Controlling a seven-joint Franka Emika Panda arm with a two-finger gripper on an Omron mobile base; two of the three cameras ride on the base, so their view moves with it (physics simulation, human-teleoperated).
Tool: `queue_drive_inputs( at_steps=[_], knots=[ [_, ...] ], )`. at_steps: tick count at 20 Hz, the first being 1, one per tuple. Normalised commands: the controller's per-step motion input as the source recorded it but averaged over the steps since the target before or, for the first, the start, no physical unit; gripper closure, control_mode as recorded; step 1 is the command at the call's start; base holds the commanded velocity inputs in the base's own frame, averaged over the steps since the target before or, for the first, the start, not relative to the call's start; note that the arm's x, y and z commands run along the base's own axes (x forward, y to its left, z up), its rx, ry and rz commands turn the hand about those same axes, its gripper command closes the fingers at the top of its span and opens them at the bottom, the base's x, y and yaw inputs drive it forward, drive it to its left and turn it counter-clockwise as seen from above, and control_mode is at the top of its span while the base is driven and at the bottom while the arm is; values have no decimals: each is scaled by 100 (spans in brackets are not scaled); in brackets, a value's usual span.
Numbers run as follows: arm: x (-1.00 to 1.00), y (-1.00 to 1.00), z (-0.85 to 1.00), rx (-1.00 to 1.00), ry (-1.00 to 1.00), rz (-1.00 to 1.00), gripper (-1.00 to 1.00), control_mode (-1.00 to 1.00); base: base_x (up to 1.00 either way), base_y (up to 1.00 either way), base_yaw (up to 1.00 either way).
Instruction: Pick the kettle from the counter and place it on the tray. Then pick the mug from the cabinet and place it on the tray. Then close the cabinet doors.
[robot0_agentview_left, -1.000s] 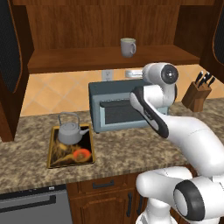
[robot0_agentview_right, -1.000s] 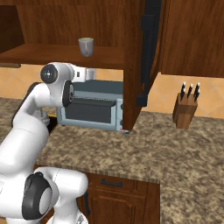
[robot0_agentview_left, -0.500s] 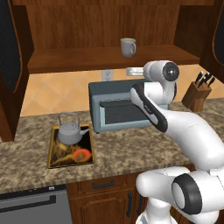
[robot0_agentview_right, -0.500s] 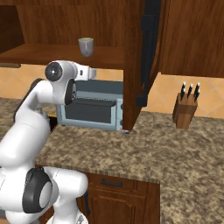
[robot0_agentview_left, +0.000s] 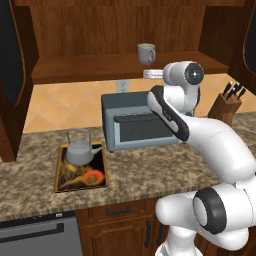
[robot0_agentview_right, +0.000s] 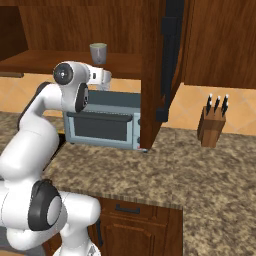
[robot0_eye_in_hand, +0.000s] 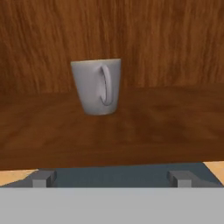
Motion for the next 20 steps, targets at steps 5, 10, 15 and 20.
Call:
queue_drive_inputs(
  at_steps=[5, 10, 15, 20],
  knots=[
    [17, -1, 18, 1, -4, 0, -100, -100, 0, 0, 0],
    [7, -1, 40, 1, -9, 2, -100, -100, 0, 0, 0],
    [16, 1, 33, 0, -5, 0, -100, -100, 0, 0, 0],
    [38, 4, 0, 0, 10, 0, -100, -100, 0, 0, 0]
  ],
)
